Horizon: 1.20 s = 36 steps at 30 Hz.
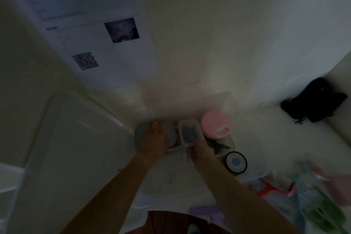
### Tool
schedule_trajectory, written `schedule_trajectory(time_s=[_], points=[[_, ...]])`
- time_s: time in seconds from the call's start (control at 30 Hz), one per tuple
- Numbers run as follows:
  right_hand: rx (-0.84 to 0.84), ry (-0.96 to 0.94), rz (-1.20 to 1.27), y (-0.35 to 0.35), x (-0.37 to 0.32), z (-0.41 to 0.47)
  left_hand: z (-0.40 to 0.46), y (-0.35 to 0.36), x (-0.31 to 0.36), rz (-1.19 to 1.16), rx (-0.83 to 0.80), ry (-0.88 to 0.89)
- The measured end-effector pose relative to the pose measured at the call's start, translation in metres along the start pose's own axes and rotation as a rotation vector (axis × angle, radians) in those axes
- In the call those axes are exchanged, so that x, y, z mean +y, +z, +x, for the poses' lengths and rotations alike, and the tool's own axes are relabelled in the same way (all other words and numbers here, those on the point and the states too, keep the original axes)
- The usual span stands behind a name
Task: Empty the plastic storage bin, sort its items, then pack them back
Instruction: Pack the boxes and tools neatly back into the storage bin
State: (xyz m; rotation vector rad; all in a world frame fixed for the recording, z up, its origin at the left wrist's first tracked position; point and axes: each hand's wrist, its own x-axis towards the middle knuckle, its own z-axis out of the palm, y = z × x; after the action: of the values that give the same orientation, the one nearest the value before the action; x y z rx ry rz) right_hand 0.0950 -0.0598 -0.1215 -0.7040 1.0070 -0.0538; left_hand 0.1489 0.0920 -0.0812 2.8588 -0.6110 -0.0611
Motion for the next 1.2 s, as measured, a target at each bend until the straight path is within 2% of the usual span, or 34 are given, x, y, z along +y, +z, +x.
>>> schedule_trajectory(time_s=[0.13,0.33,0.63,0.7,0.83,0.9,1.0,1.1,1.2], points=[[-0.054,0.017,0.044,0.010,0.005,0.007,-0.008,0.015,-0.014,-0.006,-0.110,0.020],[-0.042,0.028,-0.062,0.019,-0.009,0.016,-0.014,0.030,-0.021,-0.044,-0.180,0.060],[-0.096,-0.082,-0.255,0.009,-0.008,0.016,-0.018,0.031,-0.039,0.096,-0.115,0.255],[-0.120,-0.052,-0.280,0.003,-0.012,0.015,-0.017,0.032,-0.036,0.126,-0.115,0.250],[-0.195,0.015,-0.240,-0.015,-0.032,-0.007,-0.016,0.028,-0.024,0.118,-0.222,0.193],[-0.227,0.003,-0.253,-0.030,-0.046,-0.020,-0.015,0.022,-0.006,0.124,-0.251,0.144],[-0.242,-0.098,-0.258,-0.061,-0.078,-0.044,-0.001,0.018,0.038,0.109,-0.123,0.067],[-0.207,-0.258,-0.291,-0.115,-0.128,-0.065,0.015,0.023,0.121,0.038,0.091,0.204],[-0.142,-0.418,-0.234,-0.192,-0.176,-0.070,0.012,0.019,0.233,-0.187,0.238,0.261]])
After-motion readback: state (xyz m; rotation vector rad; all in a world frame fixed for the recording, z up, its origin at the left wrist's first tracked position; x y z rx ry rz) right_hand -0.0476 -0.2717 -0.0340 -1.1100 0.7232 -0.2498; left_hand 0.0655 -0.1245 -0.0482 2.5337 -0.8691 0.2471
